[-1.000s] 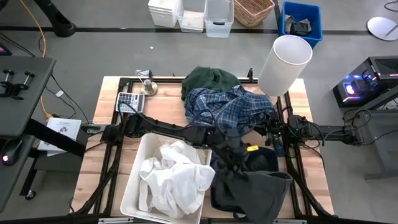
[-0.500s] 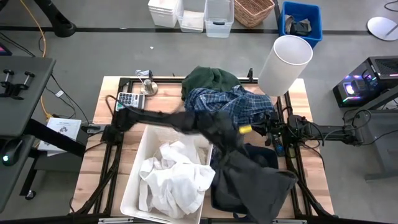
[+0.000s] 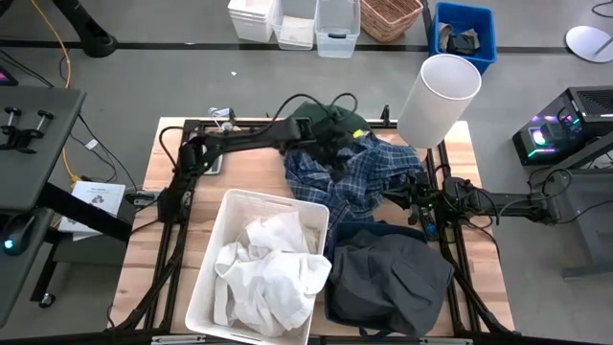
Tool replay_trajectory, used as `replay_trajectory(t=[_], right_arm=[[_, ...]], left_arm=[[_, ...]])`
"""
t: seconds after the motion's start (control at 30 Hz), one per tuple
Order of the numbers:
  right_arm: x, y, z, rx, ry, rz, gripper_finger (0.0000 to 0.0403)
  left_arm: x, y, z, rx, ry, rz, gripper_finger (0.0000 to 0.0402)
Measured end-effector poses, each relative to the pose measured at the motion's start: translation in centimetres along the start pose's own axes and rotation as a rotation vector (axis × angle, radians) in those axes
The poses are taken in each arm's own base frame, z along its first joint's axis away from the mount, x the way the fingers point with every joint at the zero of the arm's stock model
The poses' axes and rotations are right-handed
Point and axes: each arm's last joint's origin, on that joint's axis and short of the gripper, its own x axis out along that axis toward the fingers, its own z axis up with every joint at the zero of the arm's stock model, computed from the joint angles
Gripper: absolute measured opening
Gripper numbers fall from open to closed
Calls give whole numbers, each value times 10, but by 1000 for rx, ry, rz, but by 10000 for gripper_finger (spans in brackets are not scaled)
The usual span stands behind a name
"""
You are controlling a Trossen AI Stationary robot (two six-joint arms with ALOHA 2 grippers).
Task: Sort clothes
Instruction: Put the blue pattern cloth into the blue laundry bin
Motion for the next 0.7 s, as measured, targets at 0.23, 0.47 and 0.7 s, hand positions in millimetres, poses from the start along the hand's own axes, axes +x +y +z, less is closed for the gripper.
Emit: replay_trajectory(t=[0.23, 0.47, 0.7], right_arm=[[0, 0, 0, 0, 0, 0, 0], [0, 0, 0, 0, 1, 0, 0], [0, 0, 0, 0, 0, 0, 0]], left_arm=[[61, 19, -35, -69, 126, 91, 294], [109, 14, -64, 2, 219, 162, 290], [111, 1, -80, 177, 335, 214, 61]])
